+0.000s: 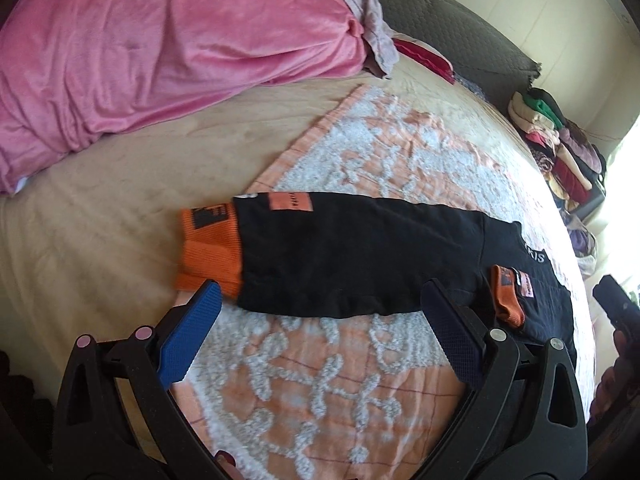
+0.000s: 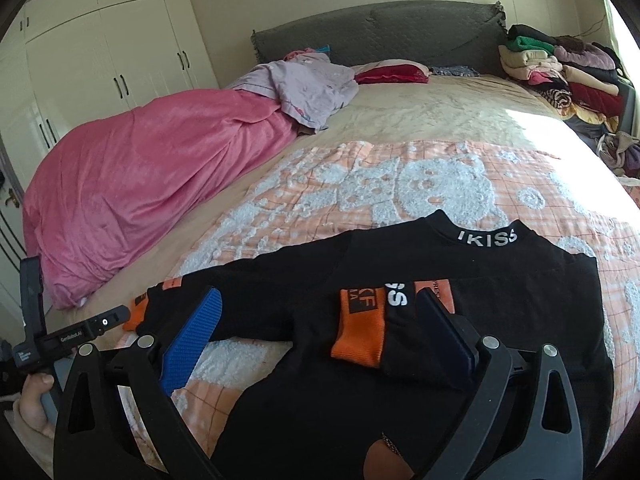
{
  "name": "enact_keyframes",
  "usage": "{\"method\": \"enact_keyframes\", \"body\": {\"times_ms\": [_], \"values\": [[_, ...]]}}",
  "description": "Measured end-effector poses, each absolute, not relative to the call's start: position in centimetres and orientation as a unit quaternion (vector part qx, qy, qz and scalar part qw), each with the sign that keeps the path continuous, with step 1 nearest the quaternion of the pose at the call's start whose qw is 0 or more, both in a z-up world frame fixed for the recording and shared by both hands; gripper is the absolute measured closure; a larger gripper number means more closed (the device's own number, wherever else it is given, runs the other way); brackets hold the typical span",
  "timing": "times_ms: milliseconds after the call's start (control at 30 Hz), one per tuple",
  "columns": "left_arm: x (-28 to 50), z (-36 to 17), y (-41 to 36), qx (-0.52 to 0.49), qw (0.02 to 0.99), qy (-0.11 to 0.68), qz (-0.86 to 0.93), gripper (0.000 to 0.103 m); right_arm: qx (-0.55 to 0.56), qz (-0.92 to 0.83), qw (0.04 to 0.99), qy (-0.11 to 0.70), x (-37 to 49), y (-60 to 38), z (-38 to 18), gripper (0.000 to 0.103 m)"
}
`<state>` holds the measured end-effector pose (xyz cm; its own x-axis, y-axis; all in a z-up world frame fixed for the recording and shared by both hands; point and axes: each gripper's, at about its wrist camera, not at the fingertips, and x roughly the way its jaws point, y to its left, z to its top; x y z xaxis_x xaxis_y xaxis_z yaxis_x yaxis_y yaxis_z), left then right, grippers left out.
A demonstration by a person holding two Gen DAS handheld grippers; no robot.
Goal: Fold small clothes
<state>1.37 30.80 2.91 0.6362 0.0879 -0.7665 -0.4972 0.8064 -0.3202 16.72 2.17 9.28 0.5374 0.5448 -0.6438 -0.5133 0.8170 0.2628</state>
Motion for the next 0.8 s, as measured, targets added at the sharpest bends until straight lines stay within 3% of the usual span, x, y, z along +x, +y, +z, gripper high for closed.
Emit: {"method": "enact_keyframes", "body": {"times_ms": [500, 667, 800], "values": [[0.3, -2.6, 37.7, -0.413, 0.776, 0.433, 0.200, 0.010, 0.021, 0.316, 0.863, 0.394, 16.2, 3.4, 7.2, 0.007], [-0.6, -3.1, 38.5, -0.455, 0.773, 0.403, 0.184, 0.010, 0.028, 0.312, 0.864, 0.394, 16.3, 2.8, 7.1, 0.007], [-2.0, -2.2, 38.5, -0.478, 0.779, 0.370, 0.168, 0.018, 0.033, 0.309, 0.863, 0.398, 16.5, 2.4, 6.7, 0.007]]}}
